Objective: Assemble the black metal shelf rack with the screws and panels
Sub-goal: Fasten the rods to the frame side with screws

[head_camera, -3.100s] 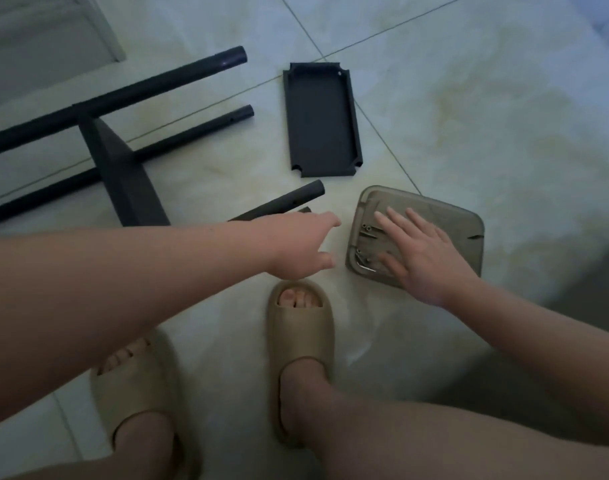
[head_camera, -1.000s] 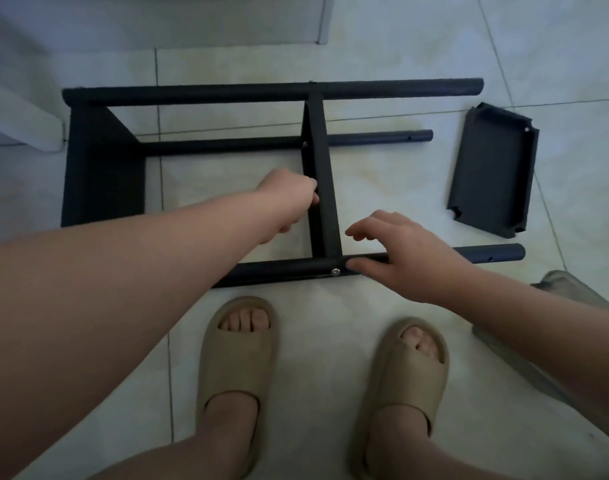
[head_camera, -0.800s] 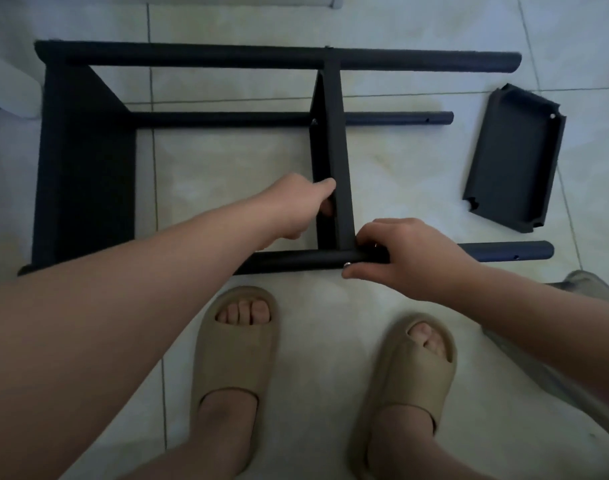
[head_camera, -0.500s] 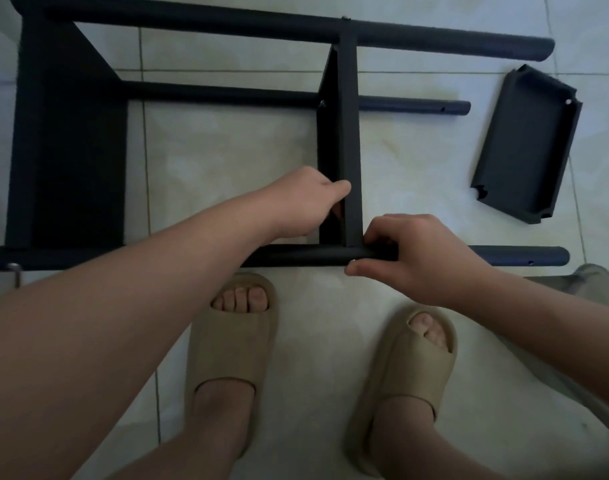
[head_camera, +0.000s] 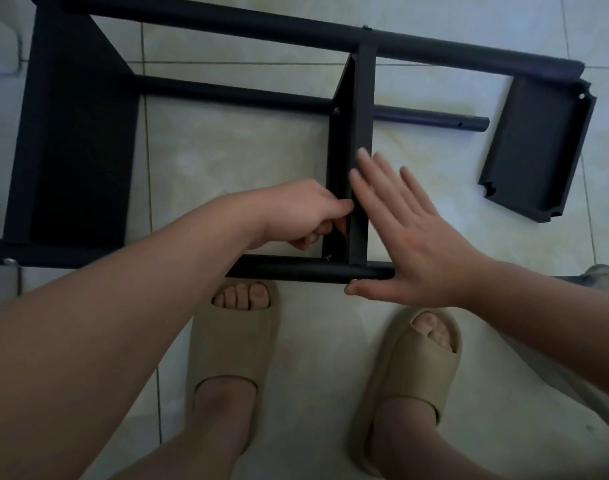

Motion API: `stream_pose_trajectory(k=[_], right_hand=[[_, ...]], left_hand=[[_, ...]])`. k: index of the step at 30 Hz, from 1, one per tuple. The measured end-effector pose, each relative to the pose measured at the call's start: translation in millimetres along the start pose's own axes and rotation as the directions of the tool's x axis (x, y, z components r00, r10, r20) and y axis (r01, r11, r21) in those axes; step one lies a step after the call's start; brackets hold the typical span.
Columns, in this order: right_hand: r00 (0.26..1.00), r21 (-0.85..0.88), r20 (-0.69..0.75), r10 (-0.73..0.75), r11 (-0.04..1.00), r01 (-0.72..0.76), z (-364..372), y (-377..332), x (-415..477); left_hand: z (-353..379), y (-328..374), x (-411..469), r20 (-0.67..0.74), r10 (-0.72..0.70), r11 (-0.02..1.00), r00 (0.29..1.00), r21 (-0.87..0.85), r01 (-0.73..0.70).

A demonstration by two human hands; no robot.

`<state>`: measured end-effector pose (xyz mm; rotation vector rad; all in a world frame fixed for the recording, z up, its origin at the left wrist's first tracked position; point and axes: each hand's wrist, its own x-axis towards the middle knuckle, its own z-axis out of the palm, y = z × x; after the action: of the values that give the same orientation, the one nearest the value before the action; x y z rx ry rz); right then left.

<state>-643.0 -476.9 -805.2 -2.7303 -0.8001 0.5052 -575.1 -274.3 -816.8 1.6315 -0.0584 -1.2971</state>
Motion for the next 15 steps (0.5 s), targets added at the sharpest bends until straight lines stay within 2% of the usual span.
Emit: stream_pose_trajectory(k=[2, 7, 11, 15], right_hand=[[0.998, 0.010, 0.005, -0.057, 0.998, 0.056, 3.2, 1.8, 3.8], [0.998, 0.042, -0.007, -0.068, 0.997, 0.068, 6.6, 5.5, 5.5], [0.996, 0.052, -0.040, -0.080, 0.995, 0.082, 9.8, 6.2, 5.4], [0.994, 0.069, -0.067, -0.085, 0.994, 0.089, 11.1, 7.6, 6.2]], left_hand=[[-6.6, -5.2, 2.1, 0.014, -0.042, 0.999, 0.999, -0.032, 0.042], [-19.4, -17.6, 9.1, -0.021, -0.181, 0.956, 0.983, -0.239, 0.171], [-22.3, -21.2, 10.5, 0.051, -0.165, 0.925, 0.985, -0.338, 0.173], [-24.2, -25.0, 11.8, 0.061, -0.141, 0.926, 0.988, -0.345, 0.154]])
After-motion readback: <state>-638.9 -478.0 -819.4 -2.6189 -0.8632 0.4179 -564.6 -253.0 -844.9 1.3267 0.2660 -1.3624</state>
